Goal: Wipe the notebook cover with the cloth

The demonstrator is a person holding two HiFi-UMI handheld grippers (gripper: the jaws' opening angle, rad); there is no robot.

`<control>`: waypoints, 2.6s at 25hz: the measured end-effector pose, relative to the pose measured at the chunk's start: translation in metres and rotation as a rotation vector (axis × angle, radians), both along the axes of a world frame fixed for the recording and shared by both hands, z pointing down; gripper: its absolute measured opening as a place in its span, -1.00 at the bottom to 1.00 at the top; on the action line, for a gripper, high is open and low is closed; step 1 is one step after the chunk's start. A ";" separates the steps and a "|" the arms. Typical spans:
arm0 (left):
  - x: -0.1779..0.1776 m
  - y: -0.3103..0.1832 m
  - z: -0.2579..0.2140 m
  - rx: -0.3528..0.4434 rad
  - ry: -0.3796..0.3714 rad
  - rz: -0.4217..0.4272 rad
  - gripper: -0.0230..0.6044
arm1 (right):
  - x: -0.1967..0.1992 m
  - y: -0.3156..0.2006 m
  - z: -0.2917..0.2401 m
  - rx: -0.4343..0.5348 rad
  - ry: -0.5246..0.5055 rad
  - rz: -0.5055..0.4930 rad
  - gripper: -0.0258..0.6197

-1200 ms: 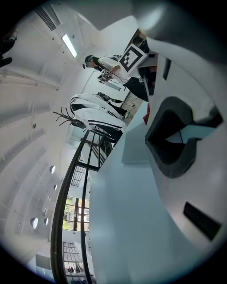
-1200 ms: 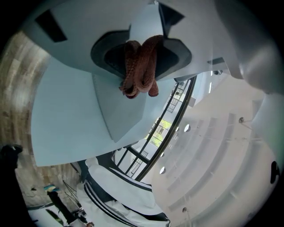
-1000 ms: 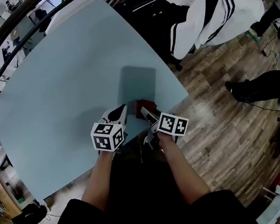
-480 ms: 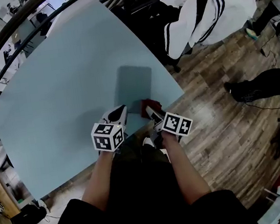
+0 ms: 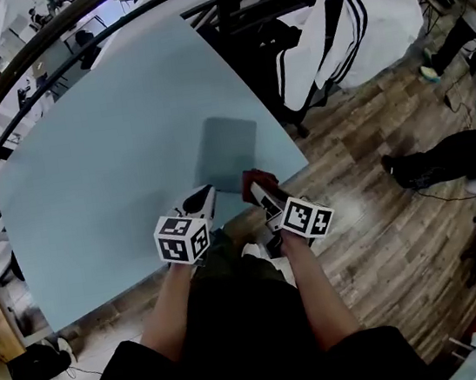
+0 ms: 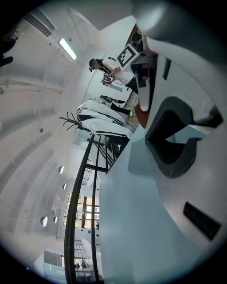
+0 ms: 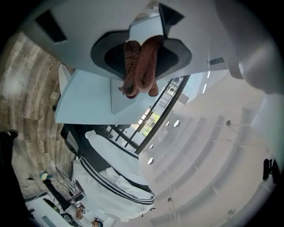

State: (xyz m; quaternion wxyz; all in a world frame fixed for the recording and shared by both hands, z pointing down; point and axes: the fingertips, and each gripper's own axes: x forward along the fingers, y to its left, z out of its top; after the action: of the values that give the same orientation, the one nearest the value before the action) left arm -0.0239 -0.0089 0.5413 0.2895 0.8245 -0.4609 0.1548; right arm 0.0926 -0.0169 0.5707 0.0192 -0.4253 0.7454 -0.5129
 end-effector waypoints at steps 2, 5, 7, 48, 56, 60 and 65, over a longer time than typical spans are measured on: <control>-0.001 0.008 -0.009 0.015 -0.003 -0.009 -0.90 | 0.000 0.005 -0.011 0.025 -0.002 -0.014 -0.46; -0.006 0.017 -0.022 0.041 -0.010 -0.021 -0.90 | 0.000 0.010 -0.024 0.064 0.008 -0.036 -0.46; -0.008 0.021 -0.029 0.052 -0.016 -0.028 -0.90 | -0.001 0.014 -0.035 0.091 0.022 -0.050 -0.46; -0.094 0.048 -0.220 0.440 0.081 0.094 -0.90 | -0.016 0.083 -0.266 0.629 0.411 0.190 -0.46; -0.109 0.060 -0.257 0.538 0.090 0.092 -0.90 | -0.018 0.105 -0.297 0.697 0.455 0.243 -0.46; -0.118 0.066 -0.268 0.564 0.092 0.089 -0.90 | -0.015 0.116 -0.308 0.719 0.466 0.264 -0.46; -0.121 0.075 -0.281 0.587 0.103 0.089 -0.90 | -0.014 0.130 -0.319 0.736 0.485 0.282 -0.47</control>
State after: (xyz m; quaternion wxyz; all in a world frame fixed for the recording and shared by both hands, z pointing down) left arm -0.1449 0.0665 0.2601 0.0545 0.8990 -0.4343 -0.0145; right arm 0.0789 0.1134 0.2518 0.0636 -0.5950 0.7959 -0.0922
